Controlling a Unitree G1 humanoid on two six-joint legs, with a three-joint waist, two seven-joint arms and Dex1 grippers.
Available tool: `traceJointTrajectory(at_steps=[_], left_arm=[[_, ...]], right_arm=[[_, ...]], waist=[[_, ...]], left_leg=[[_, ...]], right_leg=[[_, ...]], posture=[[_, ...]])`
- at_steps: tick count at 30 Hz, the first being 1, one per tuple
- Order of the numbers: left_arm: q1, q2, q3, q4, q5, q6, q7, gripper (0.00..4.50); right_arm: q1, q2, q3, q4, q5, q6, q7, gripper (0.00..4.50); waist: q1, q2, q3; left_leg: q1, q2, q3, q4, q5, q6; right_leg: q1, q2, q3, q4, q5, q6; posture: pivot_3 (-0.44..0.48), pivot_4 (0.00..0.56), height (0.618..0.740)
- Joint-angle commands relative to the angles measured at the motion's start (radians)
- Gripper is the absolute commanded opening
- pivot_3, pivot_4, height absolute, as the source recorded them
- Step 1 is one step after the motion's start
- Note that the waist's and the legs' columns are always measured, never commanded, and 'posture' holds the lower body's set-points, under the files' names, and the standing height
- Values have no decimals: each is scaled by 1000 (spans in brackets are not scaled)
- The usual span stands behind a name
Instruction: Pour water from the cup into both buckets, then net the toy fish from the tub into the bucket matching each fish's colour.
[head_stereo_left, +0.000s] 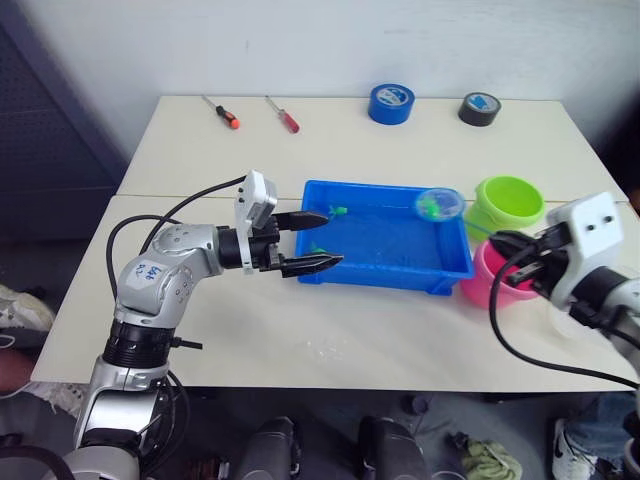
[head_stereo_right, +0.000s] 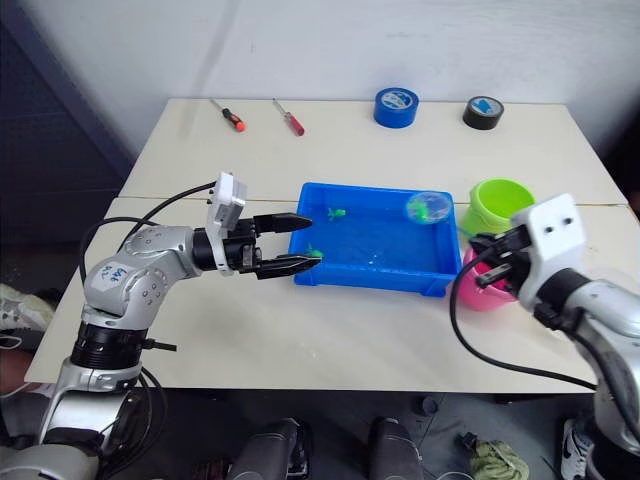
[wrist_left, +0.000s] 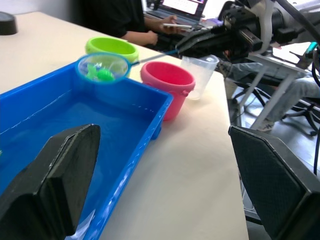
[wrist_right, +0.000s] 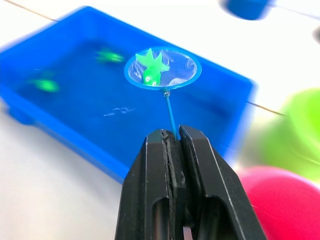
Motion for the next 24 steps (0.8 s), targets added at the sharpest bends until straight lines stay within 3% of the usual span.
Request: traceJointTrajectory(at_steps=[1, 4, 9, 18, 24], left_arm=[[-37, -33, -14, -4, -14, -19, -13, 4476], [-41, -51, -19, -14, -12, -15, -6, 4476], [-26, -46, -17, -30, -6, -13, 1, 4476], [19, -23, 11, -84, -16, 3, 38, 4476], [39, -14, 26, -108, -21, 10, 61, 4476]], right_arm=[[54, -104, -127, 35, -69, -68, -11, 0], [107, -173, -113, 137, -169, -198, -33, 0], [158, -284, 33, 334, -371, -506, -64, 0], [13, -467, 347, 697, -697, -969, -108, 0], [-77, -606, 499, 800, -967, -1212, -192, 0]], waist=[[2, 0, 0], [3, 0, 0], [0, 0, 0], [1, 0, 0], [-1, 2, 1]], left_leg=[[0, 0, 0, 0, 0, 0], [0, 0, 1, -1, 0, 1], [1, -1, 3, -1, 1, 1], [1, 0, 5, -1, 2, 1], [1, 0, 4, 0, 2, 1]], right_leg=[[0, 0, 0, 0, 0, 0], [0, 0, 0, -1, 0, 0], [0, 0, 2, -1, 0, 0], [0, 0, 3, -4, 0, 0], [1, 0, 3, -5, 0, 0]], posture=[[0, 150, 740], [0, 150, 740], [0, 150, 740], [0, 150, 740], [0, 150, 740]])
